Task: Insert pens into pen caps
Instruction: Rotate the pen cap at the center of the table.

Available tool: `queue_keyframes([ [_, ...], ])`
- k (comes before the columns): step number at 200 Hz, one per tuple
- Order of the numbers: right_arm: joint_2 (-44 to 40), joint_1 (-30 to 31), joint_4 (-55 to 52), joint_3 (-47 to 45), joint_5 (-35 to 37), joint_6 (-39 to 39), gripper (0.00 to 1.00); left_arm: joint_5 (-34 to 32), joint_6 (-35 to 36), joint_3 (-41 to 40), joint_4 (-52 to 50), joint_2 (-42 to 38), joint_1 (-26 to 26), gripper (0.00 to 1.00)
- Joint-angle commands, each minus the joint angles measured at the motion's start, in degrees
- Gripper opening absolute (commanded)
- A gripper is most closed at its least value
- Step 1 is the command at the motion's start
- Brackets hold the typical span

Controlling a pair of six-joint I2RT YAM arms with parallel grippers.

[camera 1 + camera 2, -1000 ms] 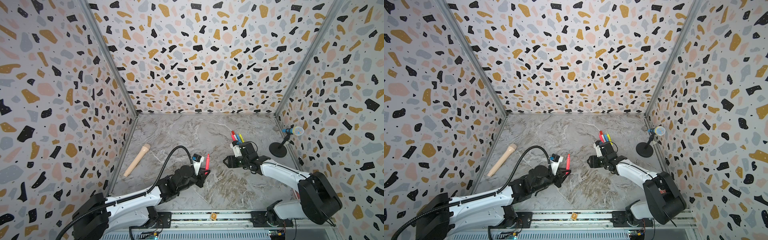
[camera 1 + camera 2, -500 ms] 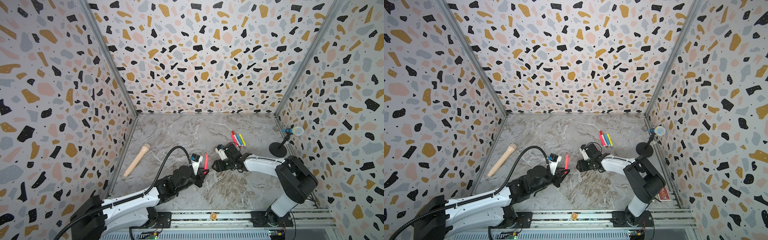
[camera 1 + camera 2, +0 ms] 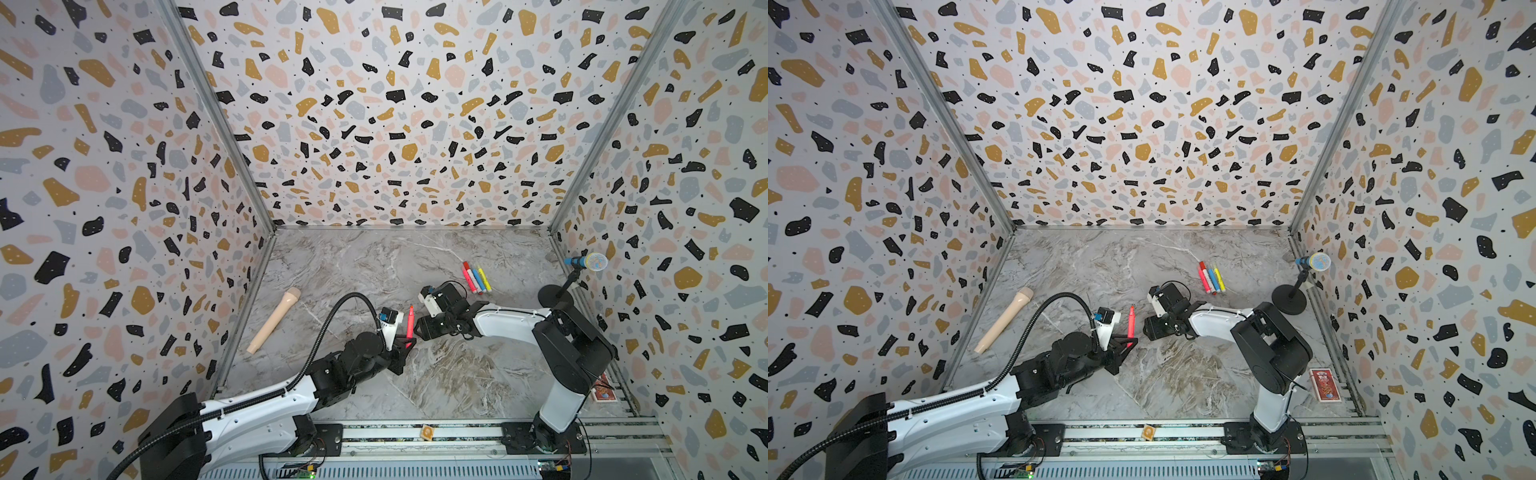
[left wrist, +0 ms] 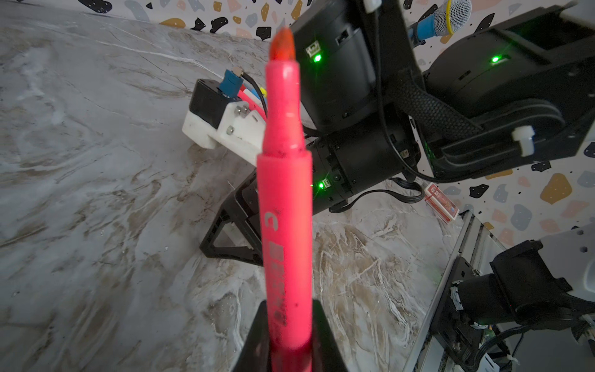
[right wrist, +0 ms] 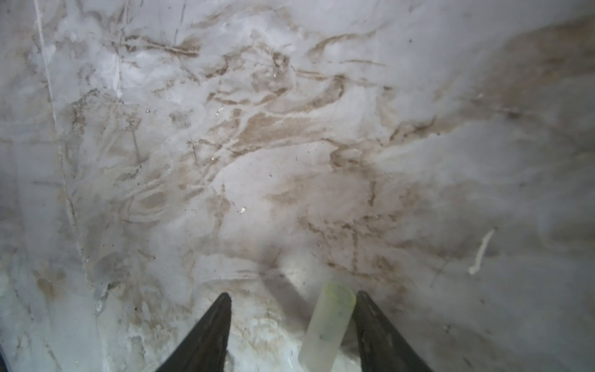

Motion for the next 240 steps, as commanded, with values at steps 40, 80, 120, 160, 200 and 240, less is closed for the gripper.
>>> queue_keyframes([
  [40, 2.38, 3.28, -2.93, 2.69, -0.03, -2.63, 0.6, -0.87, 0.75, -0.53, 1.12, -0.77, -0.17, 0.0],
  [80, 3.52, 5.29, -2.75, 4.04, -1.4, -3.5, 0.6, -1.0, 0.76, -0.62, 0.84, -1.35, -0.2, 0.0],
  [120, 4.41, 7.21, -2.54, 4.79, -2.35, -4.29, 0.59, -1.48, 0.49, -0.87, 0.57, -2.56, -0.16, 0.0],
  [160, 5.42, 8.51, -4.37, 5.54, 0.08, -5.0, 0.52, -2.01, 0.49, -0.74, 0.05, -3.38, -0.2, 0.0],
  [200, 5.97, 10.53, -9.29, 7.33, 5.52, -9.02, 0.47, -2.18, 0.75, -0.06, -0.13, -3.41, -0.21, 0.0],
  [240, 4.79, 11.08, -11.85, 7.38, 7.37, -11.82, 0.47, -2.1, 0.83, 0.51, -0.13, -3.37, -0.16, 0.0],
])
